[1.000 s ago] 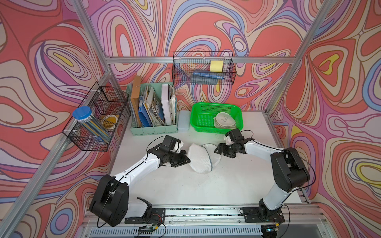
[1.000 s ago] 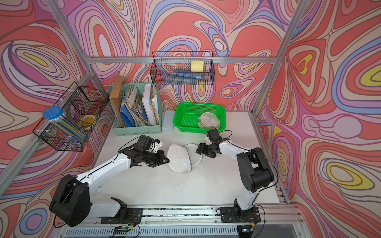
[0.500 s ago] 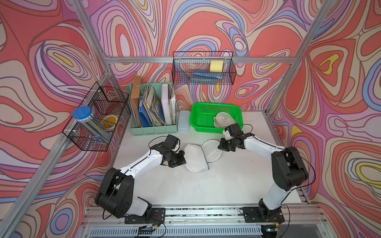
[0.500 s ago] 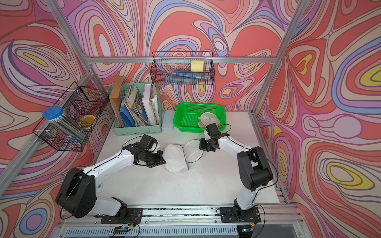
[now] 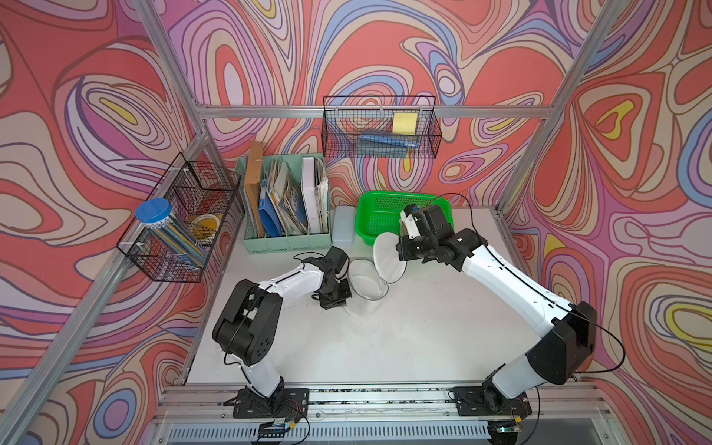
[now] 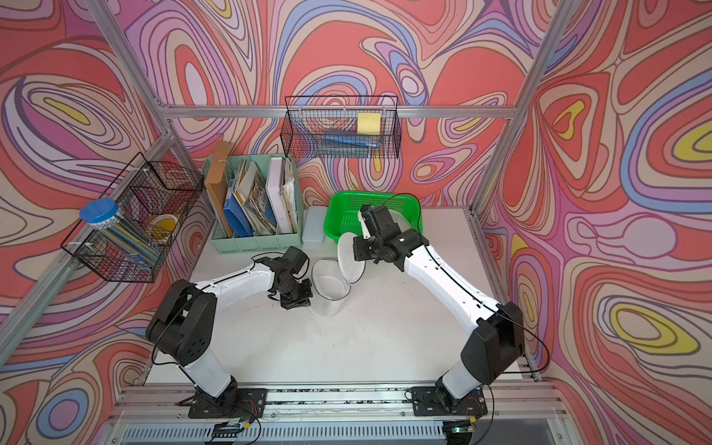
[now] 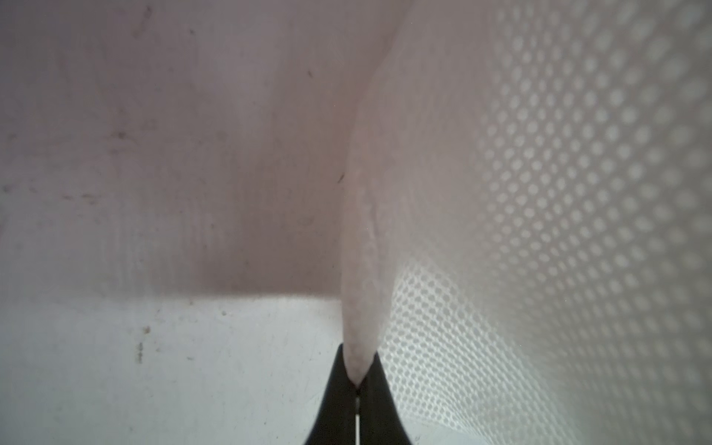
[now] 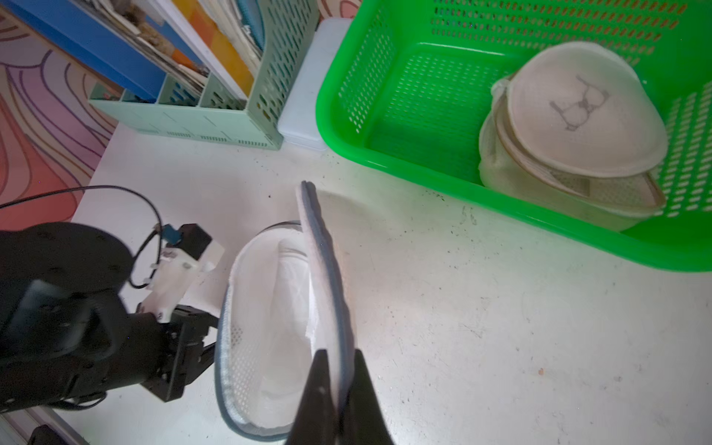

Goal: Turn the laundry bag inside out
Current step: Turn over the laundry bag at the center of the board.

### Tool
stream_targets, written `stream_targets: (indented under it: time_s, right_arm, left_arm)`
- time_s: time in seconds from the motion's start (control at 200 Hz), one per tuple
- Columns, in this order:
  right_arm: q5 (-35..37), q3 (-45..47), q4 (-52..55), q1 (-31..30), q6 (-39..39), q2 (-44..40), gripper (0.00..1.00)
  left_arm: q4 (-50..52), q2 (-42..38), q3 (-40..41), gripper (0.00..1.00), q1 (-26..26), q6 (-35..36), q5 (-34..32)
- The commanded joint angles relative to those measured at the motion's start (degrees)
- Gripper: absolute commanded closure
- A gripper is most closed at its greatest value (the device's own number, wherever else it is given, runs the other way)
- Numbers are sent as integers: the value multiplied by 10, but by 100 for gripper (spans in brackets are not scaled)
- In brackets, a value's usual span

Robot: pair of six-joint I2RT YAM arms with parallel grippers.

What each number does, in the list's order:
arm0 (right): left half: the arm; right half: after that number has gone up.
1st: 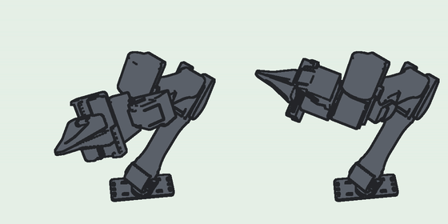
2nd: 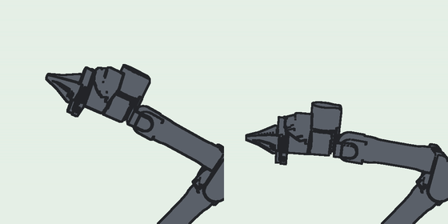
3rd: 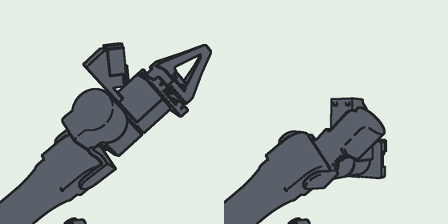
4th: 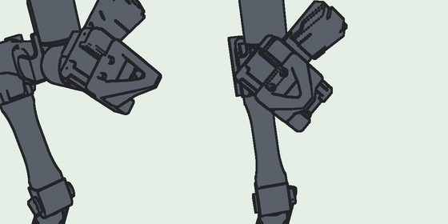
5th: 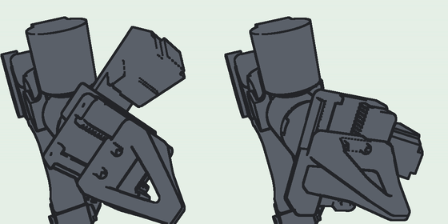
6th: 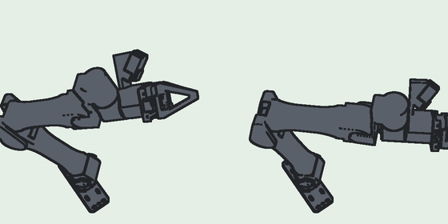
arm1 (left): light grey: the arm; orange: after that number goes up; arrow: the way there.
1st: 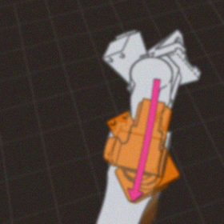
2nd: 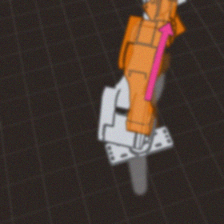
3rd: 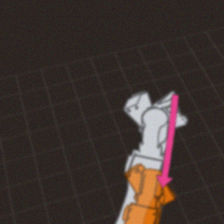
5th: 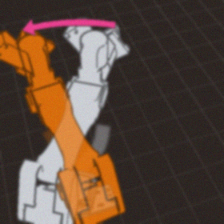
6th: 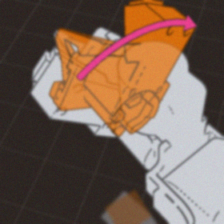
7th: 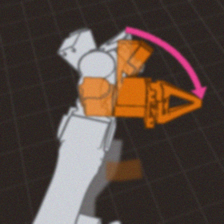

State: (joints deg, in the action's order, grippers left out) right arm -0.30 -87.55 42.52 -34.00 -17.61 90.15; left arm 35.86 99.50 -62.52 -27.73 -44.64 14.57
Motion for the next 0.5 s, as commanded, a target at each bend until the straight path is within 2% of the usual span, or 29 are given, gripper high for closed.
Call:
stream_targets:
  time_s: [0.0, 0.17, 0.315, 0.375, 0.496]
  right_arm:
    - [38, -37, 14, -25, 18, 6, 100]
    - [36, -60, -11, -49, 29, -8, 100]
    - [58, -45, -9, -50, 36, -2, 100]
    - [66, -29, -14, -51, 36, -2, 100]
    - [95, -6, -28, -53, 39, -7, 100]
  left_arm:
    - [47, 22, -10, 100, -9, -2, -25]
    - [49, 32, -9, 100, -13, 1, -32]
    - [61, -1, -16, 100, -12, 12, -30]
    - [72, -19, -21, 83, -12, 23, -27]
    - [109, -55, -30, 67, -8, 32, -27]
